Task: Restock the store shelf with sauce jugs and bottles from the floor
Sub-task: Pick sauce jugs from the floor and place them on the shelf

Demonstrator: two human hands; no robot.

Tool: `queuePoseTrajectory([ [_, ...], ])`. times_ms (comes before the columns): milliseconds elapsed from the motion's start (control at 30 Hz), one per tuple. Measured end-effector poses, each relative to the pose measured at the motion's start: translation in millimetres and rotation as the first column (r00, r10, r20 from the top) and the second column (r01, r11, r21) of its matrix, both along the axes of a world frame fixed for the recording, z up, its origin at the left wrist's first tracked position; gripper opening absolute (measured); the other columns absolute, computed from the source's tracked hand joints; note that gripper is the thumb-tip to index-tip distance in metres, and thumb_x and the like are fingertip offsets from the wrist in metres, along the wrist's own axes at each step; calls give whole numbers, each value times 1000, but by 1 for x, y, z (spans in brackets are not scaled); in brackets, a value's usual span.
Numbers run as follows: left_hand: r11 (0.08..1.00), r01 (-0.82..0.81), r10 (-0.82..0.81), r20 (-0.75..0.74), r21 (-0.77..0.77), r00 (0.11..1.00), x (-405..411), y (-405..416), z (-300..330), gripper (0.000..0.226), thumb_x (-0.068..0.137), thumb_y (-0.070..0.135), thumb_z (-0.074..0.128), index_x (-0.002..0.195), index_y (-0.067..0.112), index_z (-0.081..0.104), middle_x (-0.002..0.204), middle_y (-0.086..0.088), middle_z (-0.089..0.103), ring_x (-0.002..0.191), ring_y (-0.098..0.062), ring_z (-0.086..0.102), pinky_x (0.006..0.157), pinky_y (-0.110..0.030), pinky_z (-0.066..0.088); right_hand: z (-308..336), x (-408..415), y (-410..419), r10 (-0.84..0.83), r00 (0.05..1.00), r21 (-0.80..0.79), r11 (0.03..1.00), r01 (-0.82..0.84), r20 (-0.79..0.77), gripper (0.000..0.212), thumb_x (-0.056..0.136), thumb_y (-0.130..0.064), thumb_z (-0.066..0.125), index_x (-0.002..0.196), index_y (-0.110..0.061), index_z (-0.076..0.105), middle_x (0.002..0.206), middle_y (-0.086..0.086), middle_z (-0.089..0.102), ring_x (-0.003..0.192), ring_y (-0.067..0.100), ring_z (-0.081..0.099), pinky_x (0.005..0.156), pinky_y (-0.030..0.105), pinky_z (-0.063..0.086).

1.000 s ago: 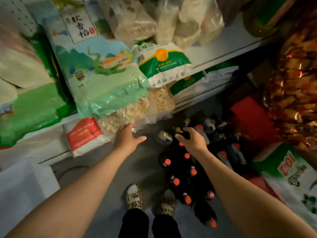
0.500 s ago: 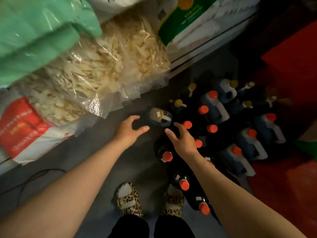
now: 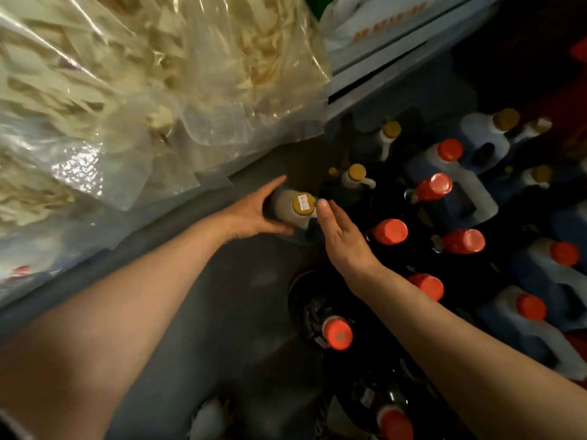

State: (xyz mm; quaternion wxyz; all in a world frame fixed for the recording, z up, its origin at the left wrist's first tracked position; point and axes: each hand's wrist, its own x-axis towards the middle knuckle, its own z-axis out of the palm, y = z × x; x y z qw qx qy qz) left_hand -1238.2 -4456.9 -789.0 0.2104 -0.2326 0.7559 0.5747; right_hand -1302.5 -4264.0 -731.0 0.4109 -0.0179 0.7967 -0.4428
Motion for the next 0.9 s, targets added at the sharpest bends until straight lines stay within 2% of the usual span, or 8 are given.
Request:
queuePoseTrajectory([
  [133,999,-27,24,-153,-19,988,1,-2,-21,85,46,54,86,120,53,44,134,6,53,129,-13,50,110,-26,39,-12,3,2,-19,999,-61,998,17,-43,73,98,-63,40,158,-25,28,162,-3,34,149,16,31,123,34,26],
  [233,994,-108,106,-264,4,959,8,1,-30,77,49,53,86,117,48,50,130,5,57,125,-14,53,107,-29,43,-14,3,1,-13,998,-57,998,9,-69,72,98,-63,41,159,-26,28,162,-4,35,149,17,31,122,35,28],
  [333,978,-203,207,-290,45,934,24,2,-28,74,47,52,86,114,46,54,123,9,60,117,-6,56,97,-19,45,-16,3,-7,38,991,-49,998,-44,-126,70,99,-60,44,157,-24,30,157,-3,41,145,16,37,116,31,34],
  [400,955,-282,297,-261,91,919,38,-4,-26,71,44,53,87,109,52,58,120,12,61,112,-1,56,90,-14,46,-15,5,-14,108,978,-20,993,-113,-179,64,99,-57,46,153,-23,39,145,-4,52,130,11,50,104,26,44],
  [500,923,-354,377,-183,148,908,56,-18,-21,69,38,56,90,100,64,60,124,9,61,116,-6,56,86,-18,50,-20,11,-21,206,951,-16,976,-215,-230,42,100,-52,49,133,-29,57,114,-17,62,101,-1,60,79,16,48],
  [600,916,-374,394,-145,145,907,67,-30,-18,71,41,53,87,107,57,59,126,8,60,117,-5,55,79,-10,49,-29,14,-26,243,946,-79,961,-264,-213,26,99,-52,53,114,-36,66,110,-17,64,100,-5,61,75,13,49],
  [667,910,-382,404,-146,157,903,69,-33,-19,76,43,52,87,114,50,59,127,7,61,119,-7,56,85,-15,49,-31,13,-30,209,970,-155,962,-227,-125,20,99,-47,55,108,-34,67,107,-16,67,95,-9,62,71,13,52],
  [900,873,-470,482,-85,126,872,61,-14,11,83,53,61,87,124,35,55,119,12,61,116,-12,56,89,-24,47,-8,3,-42,76,997,-180,980,-80,-29,24,101,-43,55,109,-25,68,107,-3,72,101,12,68,87,31,57],
])
